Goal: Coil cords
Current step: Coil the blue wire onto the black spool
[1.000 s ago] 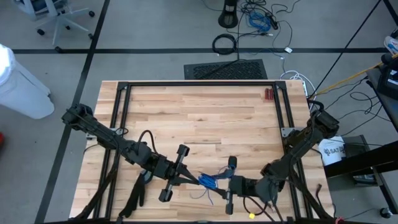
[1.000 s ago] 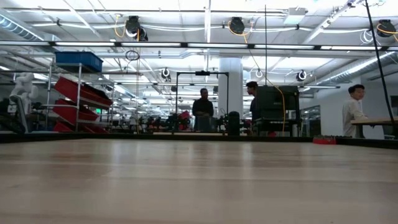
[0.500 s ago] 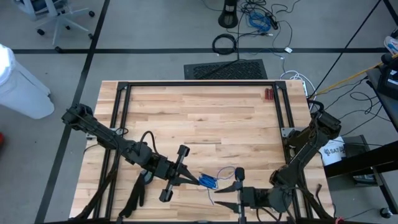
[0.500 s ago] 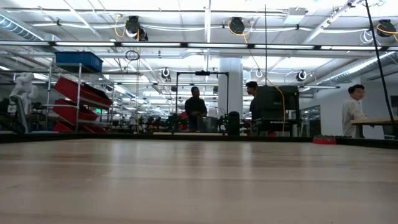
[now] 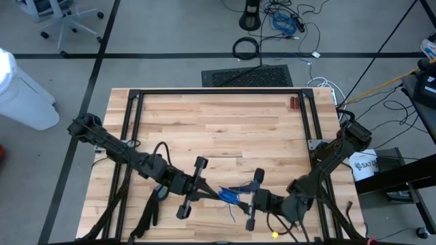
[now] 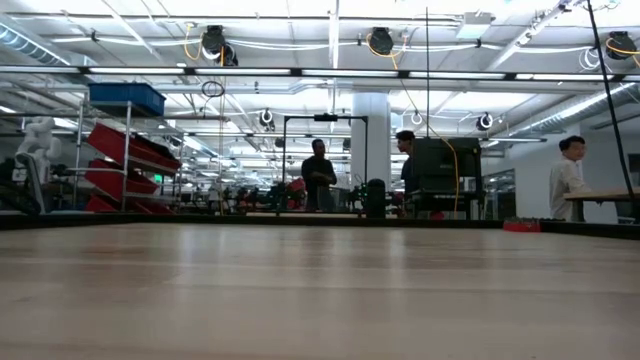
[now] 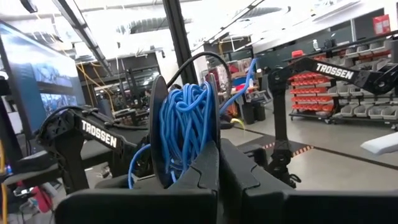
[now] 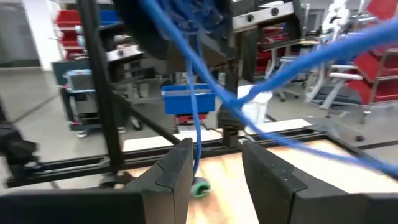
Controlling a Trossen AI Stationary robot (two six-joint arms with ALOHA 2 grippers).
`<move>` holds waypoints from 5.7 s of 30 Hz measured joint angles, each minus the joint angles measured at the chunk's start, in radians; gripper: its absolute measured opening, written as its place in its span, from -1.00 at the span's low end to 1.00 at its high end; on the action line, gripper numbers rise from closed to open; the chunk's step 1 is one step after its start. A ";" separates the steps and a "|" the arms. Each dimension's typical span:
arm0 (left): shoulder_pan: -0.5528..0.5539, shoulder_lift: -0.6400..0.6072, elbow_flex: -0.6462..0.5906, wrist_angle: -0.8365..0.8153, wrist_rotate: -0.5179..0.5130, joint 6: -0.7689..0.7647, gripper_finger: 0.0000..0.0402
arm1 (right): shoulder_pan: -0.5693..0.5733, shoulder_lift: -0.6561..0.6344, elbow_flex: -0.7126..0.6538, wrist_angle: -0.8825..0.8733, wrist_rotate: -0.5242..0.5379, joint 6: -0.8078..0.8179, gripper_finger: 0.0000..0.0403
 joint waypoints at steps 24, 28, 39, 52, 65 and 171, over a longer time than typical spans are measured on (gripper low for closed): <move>0.010 0.001 -0.002 0.068 -0.001 -0.007 -1.00 | 0.099 0.004 0.002 -0.471 0.057 0.462 -1.00; 0.012 0.003 0.023 0.058 -0.008 -0.007 -1.00 | 0.144 0.005 0.003 -0.536 0.098 0.562 -1.00; 0.010 -0.001 0.060 0.075 -0.049 -0.008 -1.00 | 0.236 0.020 0.000 -0.725 0.100 0.821 -1.00; 0.003 -0.001 0.061 0.069 -0.082 -0.008 -1.00 | 0.318 0.026 0.000 -0.900 0.074 1.098 -1.00; -0.017 -0.012 0.060 0.062 -0.118 -0.004 -1.00 | 0.344 0.102 0.000 -0.903 -0.139 1.234 -1.00; -0.144 -0.083 0.060 -0.321 -0.329 0.060 -1.00 | 0.432 0.031 0.243 -0.103 0.500 -0.431 -1.00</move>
